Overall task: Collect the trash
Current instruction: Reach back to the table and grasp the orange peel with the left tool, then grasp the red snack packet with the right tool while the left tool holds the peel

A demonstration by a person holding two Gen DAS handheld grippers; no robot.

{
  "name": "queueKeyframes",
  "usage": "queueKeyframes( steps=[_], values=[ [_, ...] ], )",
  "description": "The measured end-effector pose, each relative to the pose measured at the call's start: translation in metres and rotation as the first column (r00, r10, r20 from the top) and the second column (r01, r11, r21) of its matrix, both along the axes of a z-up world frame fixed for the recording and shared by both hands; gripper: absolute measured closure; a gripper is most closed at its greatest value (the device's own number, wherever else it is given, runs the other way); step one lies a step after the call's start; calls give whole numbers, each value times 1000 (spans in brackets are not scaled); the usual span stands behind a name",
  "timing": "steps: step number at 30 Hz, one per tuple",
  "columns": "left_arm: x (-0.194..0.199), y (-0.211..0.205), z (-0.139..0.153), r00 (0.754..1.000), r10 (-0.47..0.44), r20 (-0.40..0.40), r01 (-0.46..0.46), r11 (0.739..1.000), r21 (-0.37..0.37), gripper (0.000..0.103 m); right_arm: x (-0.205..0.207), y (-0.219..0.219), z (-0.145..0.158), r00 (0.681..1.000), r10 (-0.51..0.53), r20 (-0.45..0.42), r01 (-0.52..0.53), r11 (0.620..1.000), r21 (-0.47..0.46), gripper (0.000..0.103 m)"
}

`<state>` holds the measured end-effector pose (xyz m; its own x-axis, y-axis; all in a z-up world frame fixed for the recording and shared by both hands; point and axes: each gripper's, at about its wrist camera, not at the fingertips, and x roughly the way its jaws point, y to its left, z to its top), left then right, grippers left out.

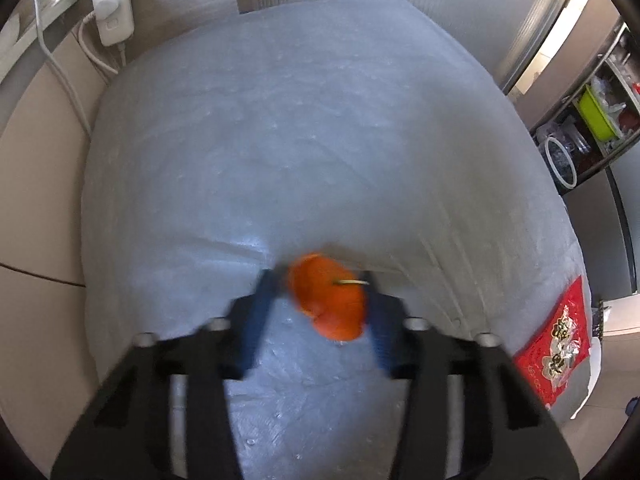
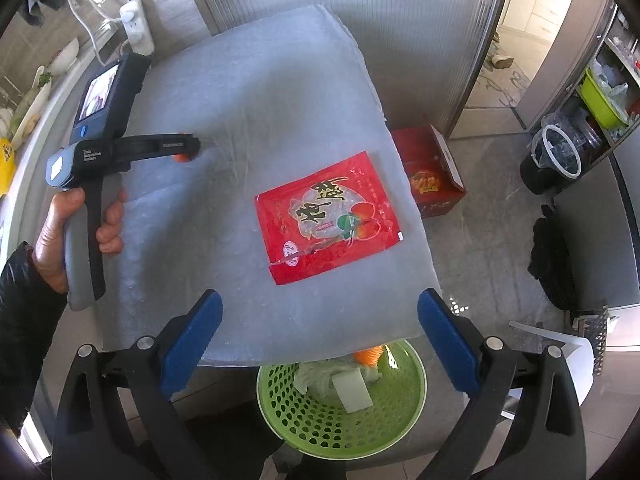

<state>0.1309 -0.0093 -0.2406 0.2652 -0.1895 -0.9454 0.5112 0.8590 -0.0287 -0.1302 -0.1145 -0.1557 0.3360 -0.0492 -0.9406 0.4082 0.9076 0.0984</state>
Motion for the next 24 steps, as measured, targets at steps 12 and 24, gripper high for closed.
queueKeyframes(
  steps=[12,24],
  values=[
    [-15,12,33,999,11,35,-10,1000,-25,79,-8,-7,7,1000,11,19,-11,1000,-2,5],
    [-92,57,80,993,115,14,-114,991,-67,79,28,-3,-1,850,525,-37,-526,849,-45,5]
  ],
)
